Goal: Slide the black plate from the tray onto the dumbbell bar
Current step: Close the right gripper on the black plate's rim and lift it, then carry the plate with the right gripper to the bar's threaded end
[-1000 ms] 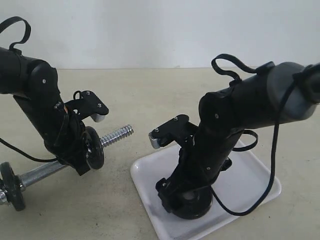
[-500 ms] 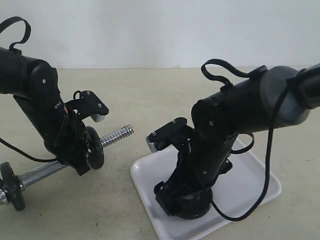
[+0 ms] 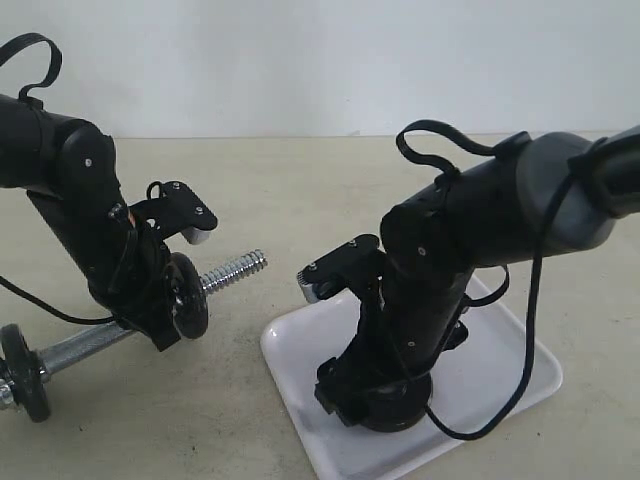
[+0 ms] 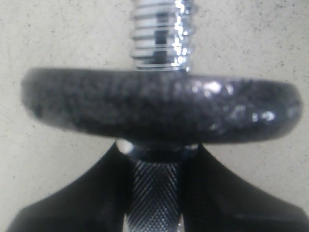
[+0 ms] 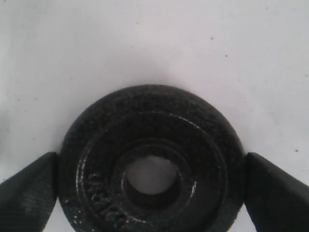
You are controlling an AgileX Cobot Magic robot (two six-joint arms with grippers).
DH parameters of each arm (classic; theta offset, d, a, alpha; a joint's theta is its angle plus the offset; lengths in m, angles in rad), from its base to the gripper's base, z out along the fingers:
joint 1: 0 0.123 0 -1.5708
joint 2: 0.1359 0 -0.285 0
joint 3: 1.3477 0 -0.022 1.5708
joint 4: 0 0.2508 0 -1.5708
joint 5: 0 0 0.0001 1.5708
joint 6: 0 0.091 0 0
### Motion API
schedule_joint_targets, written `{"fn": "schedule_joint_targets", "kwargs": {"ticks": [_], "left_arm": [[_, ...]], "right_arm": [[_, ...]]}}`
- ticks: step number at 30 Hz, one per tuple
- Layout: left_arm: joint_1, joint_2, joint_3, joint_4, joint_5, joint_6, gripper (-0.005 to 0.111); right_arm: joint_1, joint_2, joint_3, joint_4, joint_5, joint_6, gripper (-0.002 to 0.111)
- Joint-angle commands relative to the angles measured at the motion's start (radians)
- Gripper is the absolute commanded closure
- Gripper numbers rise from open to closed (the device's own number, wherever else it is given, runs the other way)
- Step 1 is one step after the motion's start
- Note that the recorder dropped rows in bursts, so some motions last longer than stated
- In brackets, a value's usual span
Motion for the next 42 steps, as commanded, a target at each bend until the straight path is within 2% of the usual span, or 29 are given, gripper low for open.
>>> {"fn": "schedule_joint_targets", "kwargs": {"ticks": [1, 2, 9, 11, 14, 15, 25, 30, 34, 38, 42], "left_arm": [[-0.008, 0.016, 0.012, 0.003, 0.009, -0.003, 0.102], [-0.008, 0.016, 0.012, 0.003, 0.009, -0.003, 0.102], [-0.008, 0.016, 0.012, 0.003, 0.006, -0.003, 0.102], [-0.008, 0.016, 0.012, 0.003, 0.005, -0.003, 0.102], [-0.008, 0.016, 0.012, 0.003, 0.012, -0.003, 0.102], [-0.008, 0.016, 0.012, 0.008, 0.020, 0.001, 0.102], [-0.008, -0.063, 0.012, 0.038, 0.048, 0.009, 0.102], [-0.012, -0.107, 0.012, 0.013, 0.057, 0.009, 0.102], [-0.041, -0.109, 0.012, 0.006, 0.065, 0.018, 0.102], [-0.083, -0.109, 0.012, 0.011, 0.068, 0.043, 0.102], [-0.100, -0.109, 0.012, 0.012, 0.078, 0.043, 0.102]], "right_arm": [[-0.001, 0.046, 0.017, -0.030, 0.028, -0.003, 0.050], [-0.001, 0.044, 0.017, -0.030, 0.019, -0.003, 0.053], [-0.001, 0.044, 0.017, -0.030, -0.002, -0.015, 0.056], [-0.001, 0.044, 0.017, -0.032, -0.006, -0.015, 0.069], [-0.001, 0.038, 0.017, -0.048, -0.008, -0.015, 0.102], [-0.001, 0.033, 0.017, -0.053, -0.013, -0.015, 0.108], [-0.012, -0.018, 0.017, -0.054, -0.105, -0.015, 0.108], [-0.053, -0.019, 0.017, 0.000, -0.159, -0.015, 0.108], [-0.090, -0.025, 0.017, 0.043, -0.175, -0.029, 0.108], [-0.114, -0.068, 0.017, 0.133, -0.195, -0.106, 0.108], [-0.135, -0.137, 0.017, 0.331, -0.213, -0.274, 0.108]]}}
